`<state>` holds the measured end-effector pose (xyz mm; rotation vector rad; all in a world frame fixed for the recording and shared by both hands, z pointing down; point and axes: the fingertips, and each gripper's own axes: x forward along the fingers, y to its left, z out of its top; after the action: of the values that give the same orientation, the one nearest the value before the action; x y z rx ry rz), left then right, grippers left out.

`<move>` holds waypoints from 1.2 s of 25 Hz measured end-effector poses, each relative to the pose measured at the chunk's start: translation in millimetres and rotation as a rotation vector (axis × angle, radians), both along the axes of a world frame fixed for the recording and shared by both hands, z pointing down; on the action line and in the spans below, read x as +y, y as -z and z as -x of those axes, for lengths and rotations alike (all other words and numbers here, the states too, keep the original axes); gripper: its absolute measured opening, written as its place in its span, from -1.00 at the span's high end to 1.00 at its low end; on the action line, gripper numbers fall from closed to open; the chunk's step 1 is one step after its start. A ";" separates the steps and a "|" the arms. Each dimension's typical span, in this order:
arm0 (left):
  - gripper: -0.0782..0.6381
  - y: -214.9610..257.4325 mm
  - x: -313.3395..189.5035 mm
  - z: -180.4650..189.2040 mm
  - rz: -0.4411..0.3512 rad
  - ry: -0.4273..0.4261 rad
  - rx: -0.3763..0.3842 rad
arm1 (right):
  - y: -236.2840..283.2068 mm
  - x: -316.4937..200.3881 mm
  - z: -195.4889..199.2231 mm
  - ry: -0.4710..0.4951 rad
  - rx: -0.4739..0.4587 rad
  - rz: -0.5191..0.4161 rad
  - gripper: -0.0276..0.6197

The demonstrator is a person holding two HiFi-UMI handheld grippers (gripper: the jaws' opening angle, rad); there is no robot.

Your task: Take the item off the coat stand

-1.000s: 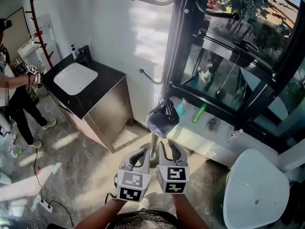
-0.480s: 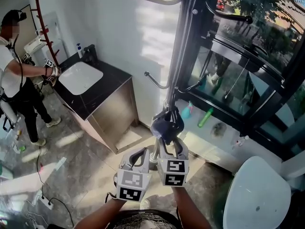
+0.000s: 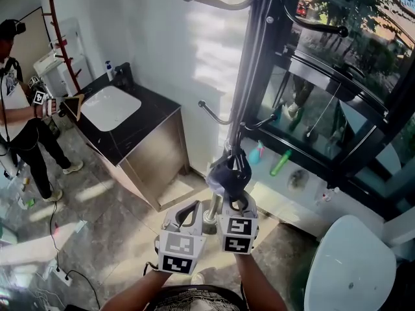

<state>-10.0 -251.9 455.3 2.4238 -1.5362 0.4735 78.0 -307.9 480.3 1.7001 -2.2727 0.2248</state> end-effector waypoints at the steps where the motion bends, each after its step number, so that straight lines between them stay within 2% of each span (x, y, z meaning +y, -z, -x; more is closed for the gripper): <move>1: 0.78 -0.8 1.1 -0.1 0.001 -0.002 -0.001 | 1.5 1.5 -0.1 0.000 -0.001 -0.006 0.82; 16: 0.78 9.0 23.6 -0.1 -0.022 -0.012 0.003 | 36.3 32.7 4.0 0.004 -0.005 -0.099 0.83; 30: 0.77 14.0 51.8 -3.1 -0.033 -0.043 0.014 | 47.7 73.1 3.6 -0.006 0.009 -0.126 0.83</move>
<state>-6.8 -200.2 441.3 2.4835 -1.5011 0.4424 74.5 -234.8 432.5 1.7648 -2.3199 0.0767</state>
